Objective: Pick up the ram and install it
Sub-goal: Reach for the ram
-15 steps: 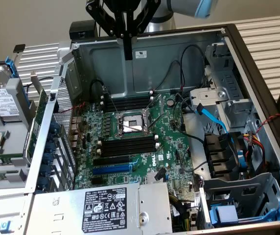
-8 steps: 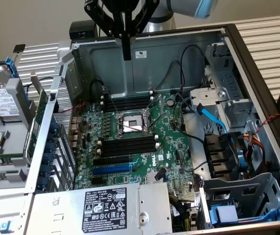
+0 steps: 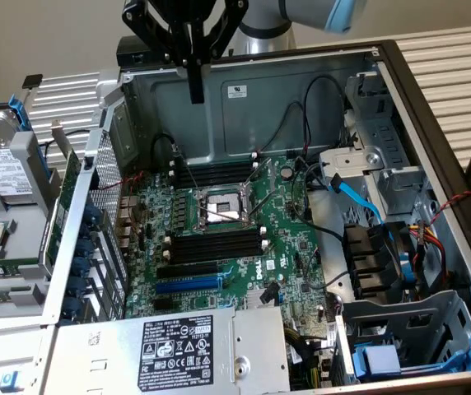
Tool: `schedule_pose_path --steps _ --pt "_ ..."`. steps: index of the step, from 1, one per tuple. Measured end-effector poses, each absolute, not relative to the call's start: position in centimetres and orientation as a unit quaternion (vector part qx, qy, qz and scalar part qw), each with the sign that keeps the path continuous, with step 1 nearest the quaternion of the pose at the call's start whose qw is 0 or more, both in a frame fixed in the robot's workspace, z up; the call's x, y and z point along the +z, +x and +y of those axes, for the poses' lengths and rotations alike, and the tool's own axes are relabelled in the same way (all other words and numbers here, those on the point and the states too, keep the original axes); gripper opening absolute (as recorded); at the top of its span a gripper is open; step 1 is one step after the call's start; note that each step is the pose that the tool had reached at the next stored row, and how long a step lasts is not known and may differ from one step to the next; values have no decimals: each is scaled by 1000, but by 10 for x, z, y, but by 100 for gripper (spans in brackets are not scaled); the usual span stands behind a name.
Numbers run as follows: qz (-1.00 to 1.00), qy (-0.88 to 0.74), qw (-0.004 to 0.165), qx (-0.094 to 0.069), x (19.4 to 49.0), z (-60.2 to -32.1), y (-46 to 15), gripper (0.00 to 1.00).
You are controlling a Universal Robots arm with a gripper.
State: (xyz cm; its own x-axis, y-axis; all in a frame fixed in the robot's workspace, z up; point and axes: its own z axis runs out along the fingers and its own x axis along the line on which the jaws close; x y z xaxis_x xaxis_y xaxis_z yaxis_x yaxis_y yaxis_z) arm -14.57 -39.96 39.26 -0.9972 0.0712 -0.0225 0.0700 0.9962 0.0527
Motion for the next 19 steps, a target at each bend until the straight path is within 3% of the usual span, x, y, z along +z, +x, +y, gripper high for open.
schedule_pose_path --steps 19 --pt "999 35 14 28 393 -401 -214 10"
